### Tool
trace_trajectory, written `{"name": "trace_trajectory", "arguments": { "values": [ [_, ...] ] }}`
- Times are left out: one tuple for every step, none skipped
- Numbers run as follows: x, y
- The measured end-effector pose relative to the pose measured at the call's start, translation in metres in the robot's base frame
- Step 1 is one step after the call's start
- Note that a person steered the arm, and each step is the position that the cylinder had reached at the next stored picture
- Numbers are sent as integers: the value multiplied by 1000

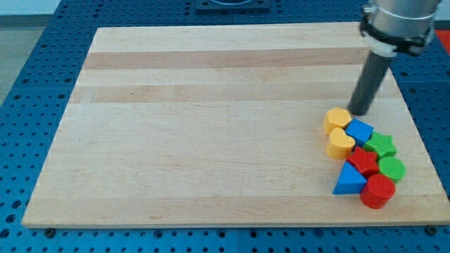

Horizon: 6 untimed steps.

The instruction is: Move your arm closer to the green star

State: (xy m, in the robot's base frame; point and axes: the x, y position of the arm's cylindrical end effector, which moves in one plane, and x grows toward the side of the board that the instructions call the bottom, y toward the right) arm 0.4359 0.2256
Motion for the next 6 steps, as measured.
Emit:
{"name": "trace_trajectory", "arguments": {
  "values": [
    [42,31],
    [42,32],
    [54,32],
    [83,32],
    [83,36],
    [110,41]
  ]
}}
